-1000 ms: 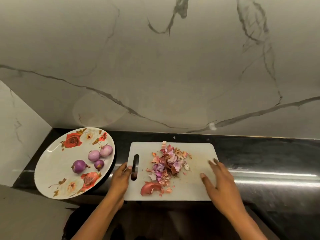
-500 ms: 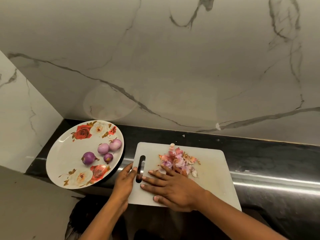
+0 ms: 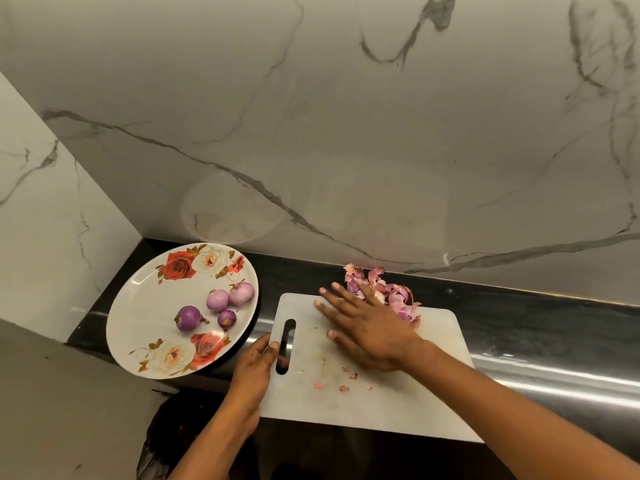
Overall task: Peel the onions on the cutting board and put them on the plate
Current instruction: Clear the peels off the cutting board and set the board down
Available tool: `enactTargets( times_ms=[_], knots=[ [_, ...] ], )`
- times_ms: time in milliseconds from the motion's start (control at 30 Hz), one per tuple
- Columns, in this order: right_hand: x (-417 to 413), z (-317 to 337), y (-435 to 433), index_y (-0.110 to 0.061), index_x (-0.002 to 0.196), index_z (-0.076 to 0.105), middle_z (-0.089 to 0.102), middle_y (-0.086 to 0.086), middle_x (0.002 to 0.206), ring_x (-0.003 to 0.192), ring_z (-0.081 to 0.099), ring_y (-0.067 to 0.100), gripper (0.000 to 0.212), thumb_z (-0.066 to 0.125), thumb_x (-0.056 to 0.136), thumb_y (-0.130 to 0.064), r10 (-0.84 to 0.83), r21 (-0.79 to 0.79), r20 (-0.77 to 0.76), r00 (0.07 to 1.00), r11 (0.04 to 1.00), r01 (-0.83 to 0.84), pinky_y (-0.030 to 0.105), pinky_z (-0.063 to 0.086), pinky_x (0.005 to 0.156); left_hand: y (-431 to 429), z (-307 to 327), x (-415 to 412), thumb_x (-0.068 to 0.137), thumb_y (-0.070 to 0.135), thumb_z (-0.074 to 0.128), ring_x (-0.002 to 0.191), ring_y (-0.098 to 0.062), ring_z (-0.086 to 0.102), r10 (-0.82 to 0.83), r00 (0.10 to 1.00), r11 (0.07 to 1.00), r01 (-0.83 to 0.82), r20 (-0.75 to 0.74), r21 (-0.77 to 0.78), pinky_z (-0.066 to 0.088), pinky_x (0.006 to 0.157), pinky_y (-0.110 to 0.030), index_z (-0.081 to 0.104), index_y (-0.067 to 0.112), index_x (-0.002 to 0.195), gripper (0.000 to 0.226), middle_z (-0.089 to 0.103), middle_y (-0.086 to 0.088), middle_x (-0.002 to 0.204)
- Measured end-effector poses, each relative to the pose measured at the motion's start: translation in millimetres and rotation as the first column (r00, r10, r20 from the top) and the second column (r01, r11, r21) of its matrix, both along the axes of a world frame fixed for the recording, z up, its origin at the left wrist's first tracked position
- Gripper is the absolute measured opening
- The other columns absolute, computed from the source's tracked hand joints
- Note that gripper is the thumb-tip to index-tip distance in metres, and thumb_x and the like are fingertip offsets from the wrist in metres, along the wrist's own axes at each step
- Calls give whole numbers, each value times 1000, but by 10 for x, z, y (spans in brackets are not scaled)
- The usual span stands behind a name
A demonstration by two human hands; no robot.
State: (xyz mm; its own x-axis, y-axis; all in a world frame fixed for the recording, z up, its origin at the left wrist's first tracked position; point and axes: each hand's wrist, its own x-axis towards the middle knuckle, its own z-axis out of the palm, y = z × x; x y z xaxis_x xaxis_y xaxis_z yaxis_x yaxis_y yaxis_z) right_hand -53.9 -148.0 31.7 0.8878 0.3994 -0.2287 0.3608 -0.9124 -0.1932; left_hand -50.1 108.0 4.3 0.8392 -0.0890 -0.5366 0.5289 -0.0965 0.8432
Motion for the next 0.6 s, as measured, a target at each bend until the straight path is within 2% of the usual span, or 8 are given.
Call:
enactTargets(
  times_ms=[67, 133, 167, 233, 300, 433, 500, 600],
  knots=[
    [-221, 123, 216, -41, 164, -2, -13, -14, 173, 157, -25, 8, 58, 17, 112, -56, 113, 80, -3, 994, 990, -112, 46, -19, 127, 16, 7, 37, 110, 17, 52, 73, -27, 71, 4, 1000, 1000, -4, -1, -5, 58, 71, -38, 76, 17, 109, 25, 74, -8, 75],
    [-460, 227, 379, -42, 165, 2, -10, -16, 173, 157, -23, 4, 55, 21, 114, -50, 203, 185, -81, 976, 965, -186, 41, -18, 127, 17, 30, 71, 110, 16, 52, 83, -30, 73, 2, 1000, 1000, -2, -11, -9, 58, 77, -42, 78, 17, 106, 26, 79, -12, 87],
    [-558, 265, 429, -42, 165, 2, -8, -17, 173, 157, -21, 2, 54, 21, 114, -48, 237, 232, -135, 962, 952, -202, 39, -17, 127, 12, 51, 92, 109, 16, 52, 83, -30, 74, 0, 1000, 1000, 0, -13, -6, 59, 76, -42, 78, 17, 106, 26, 79, -15, 91],
    [-694, 270, 471, -43, 165, 0, -5, -18, 173, 157, -19, -1, 54, 21, 114, -48, 298, 282, -217, 930, 931, -232, 38, -16, 126, -3, 89, 136, 109, 17, 52, 77, -28, 74, -6, 1000, 1000, 6, -27, 15, 58, 67, -37, 76, 17, 107, 24, 78, -16, 87],
    [-733, 223, 425, -44, 164, -4, -6, -18, 173, 156, -20, -1, 56, 20, 114, -49, 316, 275, -234, 920, 929, -249, 38, -17, 126, -22, 94, 172, 110, 18, 52, 78, -30, 75, -3, 999, 1000, 5, -53, 31, 58, 66, -37, 75, 17, 109, 24, 79, -13, 88],
    [-506, 105, 184, -46, 162, -13, -14, -18, 172, 155, -23, -2, 59, 15, 111, -57, 188, 200, -246, 951, 970, -140, 41, -16, 128, -24, 89, 201, 108, 19, 55, 86, -36, 75, 22, 996, 998, -17, -84, 58, 61, 76, -45, 75, 16, 116, 22, 79, -18, 98],
    [-329, 53, 28, -45, 162, -11, -14, -18, 172, 155, -24, -1, 60, 12, 109, -61, 106, 160, -268, 958, 985, -64, 41, -14, 129, -9, 92, 208, 108, 19, 56, 84, -35, 75, 28, 995, 997, -20, -100, 78, 62, 76, -46, 76, 16, 114, 21, 79, -17, 95],
    [-94, 14, -218, -42, 163, -9, -13, -15, 172, 157, -20, 4, 64, 10, 107, -66, -5, 88, -293, 956, 996, 32, 46, -5, 131, 19, 138, 217, 107, 22, 58, 91, -37, 75, 22, 990, 993, -6, -137, 116, 62, 87, -55, 77, 20, 114, 20, 79, -16, 98]
  ],
)
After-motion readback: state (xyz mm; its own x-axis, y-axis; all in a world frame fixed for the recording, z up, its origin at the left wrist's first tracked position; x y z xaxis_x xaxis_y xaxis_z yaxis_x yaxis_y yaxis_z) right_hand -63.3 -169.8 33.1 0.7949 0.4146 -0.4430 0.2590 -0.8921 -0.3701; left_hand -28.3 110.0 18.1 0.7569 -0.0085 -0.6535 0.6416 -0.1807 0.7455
